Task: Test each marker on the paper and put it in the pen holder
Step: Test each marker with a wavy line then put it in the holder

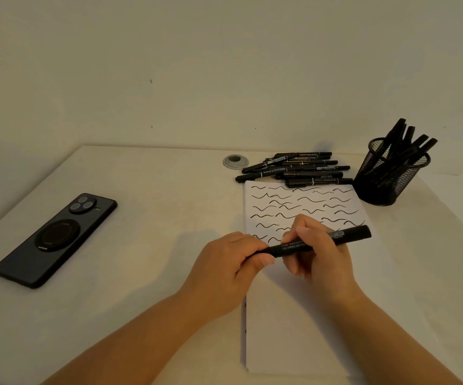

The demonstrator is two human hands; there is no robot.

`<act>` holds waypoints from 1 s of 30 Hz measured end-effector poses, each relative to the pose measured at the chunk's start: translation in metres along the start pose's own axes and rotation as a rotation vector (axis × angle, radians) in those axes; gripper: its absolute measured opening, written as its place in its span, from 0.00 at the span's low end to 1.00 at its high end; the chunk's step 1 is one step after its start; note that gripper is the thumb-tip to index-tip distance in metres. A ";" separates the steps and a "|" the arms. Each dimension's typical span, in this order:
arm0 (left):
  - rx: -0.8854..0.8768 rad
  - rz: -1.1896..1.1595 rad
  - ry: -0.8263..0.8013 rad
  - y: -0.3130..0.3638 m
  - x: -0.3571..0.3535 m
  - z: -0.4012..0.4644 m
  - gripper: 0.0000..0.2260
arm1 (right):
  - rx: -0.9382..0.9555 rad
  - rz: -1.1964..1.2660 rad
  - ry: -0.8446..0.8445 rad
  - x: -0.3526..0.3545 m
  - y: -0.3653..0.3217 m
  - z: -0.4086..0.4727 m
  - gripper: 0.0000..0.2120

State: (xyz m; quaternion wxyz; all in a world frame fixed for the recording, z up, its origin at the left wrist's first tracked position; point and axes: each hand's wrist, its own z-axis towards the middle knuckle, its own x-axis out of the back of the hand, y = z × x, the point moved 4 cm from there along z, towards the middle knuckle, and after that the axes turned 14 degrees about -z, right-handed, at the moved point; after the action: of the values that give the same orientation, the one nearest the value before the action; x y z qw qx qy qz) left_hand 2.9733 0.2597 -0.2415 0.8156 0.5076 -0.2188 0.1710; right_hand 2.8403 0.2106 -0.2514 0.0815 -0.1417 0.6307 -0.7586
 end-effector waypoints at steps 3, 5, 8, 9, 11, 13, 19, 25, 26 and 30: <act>0.065 -0.093 -0.030 -0.003 -0.001 0.001 0.14 | 0.002 0.010 0.007 -0.001 0.001 0.000 0.13; 0.162 -0.205 -0.061 -0.007 -0.002 0.001 0.10 | 0.014 0.014 0.000 -0.002 0.002 -0.001 0.13; 0.271 -0.352 -0.128 -0.009 -0.004 -0.002 0.11 | 0.047 0.041 -0.015 -0.004 0.002 -0.004 0.13; 0.292 -0.385 -0.151 -0.009 -0.005 -0.003 0.12 | 0.061 0.057 -0.020 -0.004 0.002 -0.004 0.12; 0.341 -0.466 -0.215 -0.009 -0.005 -0.004 0.12 | 0.100 0.068 -0.038 -0.004 0.001 -0.006 0.12; 0.392 -0.596 -0.302 -0.009 -0.006 -0.004 0.13 | 0.153 0.059 -0.064 -0.006 -0.002 -0.008 0.12; 0.502 -0.916 -0.470 -0.005 -0.010 -0.006 0.14 | 0.255 0.047 -0.100 -0.007 -0.010 -0.013 0.10; 0.411 -0.649 -0.135 -0.013 0.004 0.005 0.10 | 0.208 -0.060 -0.047 -0.003 -0.010 -0.007 0.11; 0.405 -0.614 -0.088 -0.015 0.007 0.005 0.10 | 0.191 -0.065 -0.023 -0.001 -0.010 -0.006 0.09; 0.433 -0.528 0.159 -0.028 0.027 0.007 0.10 | 0.070 -0.145 0.106 0.019 -0.010 0.003 0.09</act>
State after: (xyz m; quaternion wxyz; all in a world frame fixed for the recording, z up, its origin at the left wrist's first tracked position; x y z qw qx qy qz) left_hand 3.0084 0.2428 -0.2456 0.7196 0.6930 0.0254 0.0357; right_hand 2.8238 0.2040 -0.2389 -0.0021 -0.1437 0.5953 -0.7906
